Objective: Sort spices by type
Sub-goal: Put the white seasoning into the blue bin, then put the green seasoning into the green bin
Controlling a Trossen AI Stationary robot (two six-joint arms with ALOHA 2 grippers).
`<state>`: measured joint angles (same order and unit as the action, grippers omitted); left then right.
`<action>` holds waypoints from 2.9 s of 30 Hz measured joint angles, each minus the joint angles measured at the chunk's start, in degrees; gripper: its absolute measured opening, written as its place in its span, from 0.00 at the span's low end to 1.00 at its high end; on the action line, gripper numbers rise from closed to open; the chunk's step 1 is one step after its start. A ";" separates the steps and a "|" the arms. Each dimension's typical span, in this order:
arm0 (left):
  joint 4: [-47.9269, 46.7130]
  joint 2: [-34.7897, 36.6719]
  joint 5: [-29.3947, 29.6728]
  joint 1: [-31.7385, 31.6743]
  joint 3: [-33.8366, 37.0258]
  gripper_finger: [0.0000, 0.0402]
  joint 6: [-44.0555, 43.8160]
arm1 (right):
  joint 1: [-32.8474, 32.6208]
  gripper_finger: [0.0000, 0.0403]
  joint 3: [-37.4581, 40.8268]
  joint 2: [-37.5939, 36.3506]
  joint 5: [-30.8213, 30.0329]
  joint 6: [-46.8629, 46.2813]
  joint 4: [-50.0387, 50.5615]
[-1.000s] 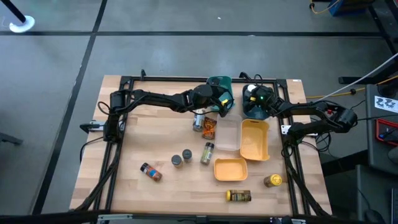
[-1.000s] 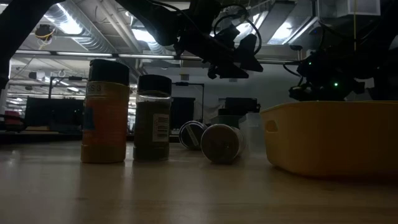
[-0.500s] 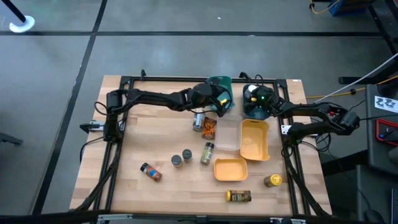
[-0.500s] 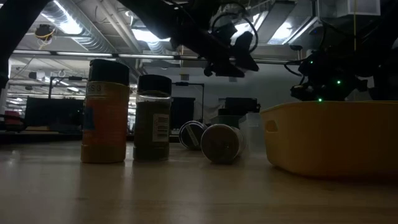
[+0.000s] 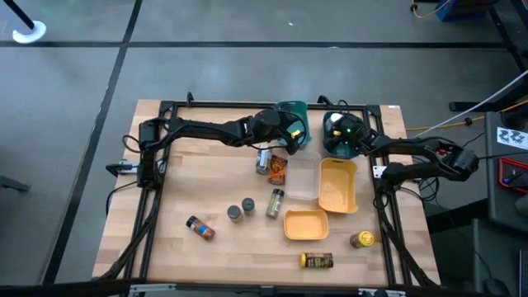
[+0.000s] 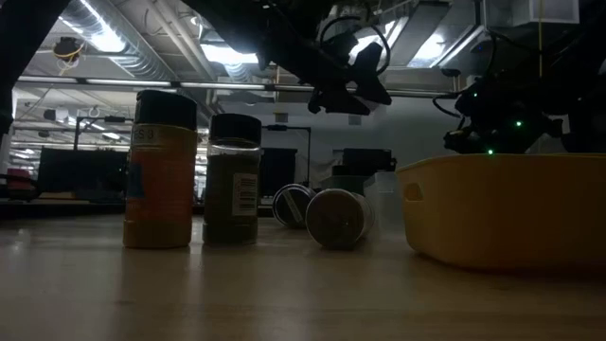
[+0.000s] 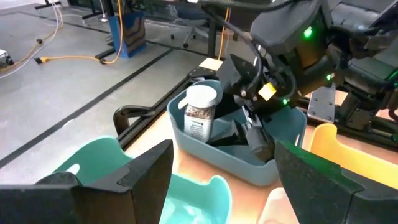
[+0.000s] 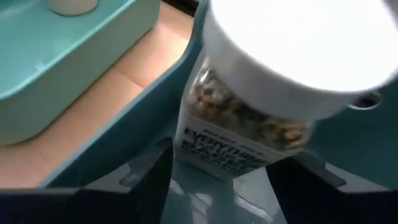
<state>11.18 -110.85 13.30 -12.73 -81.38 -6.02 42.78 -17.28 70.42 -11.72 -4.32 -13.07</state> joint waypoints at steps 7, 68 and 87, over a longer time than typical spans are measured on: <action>0.01 0.00 0.00 0.00 0.00 0.66 -0.13 | 0.00 0.61 -2.01 -1.30 0.19 -0.17 1.59; -63.71 9.18 -20.65 10.82 -0.04 0.66 -16.13 | 0.00 0.61 -25.55 -1.39 -2.23 3.30 50.76; -61.50 9.18 -20.65 19.56 -0.04 0.66 -22.50 | -0.02 0.61 -25.55 -1.36 -2.19 3.30 50.91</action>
<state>-50.33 -101.67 -7.35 6.83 -81.43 -28.52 42.76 -42.83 69.06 -13.91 -1.02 37.85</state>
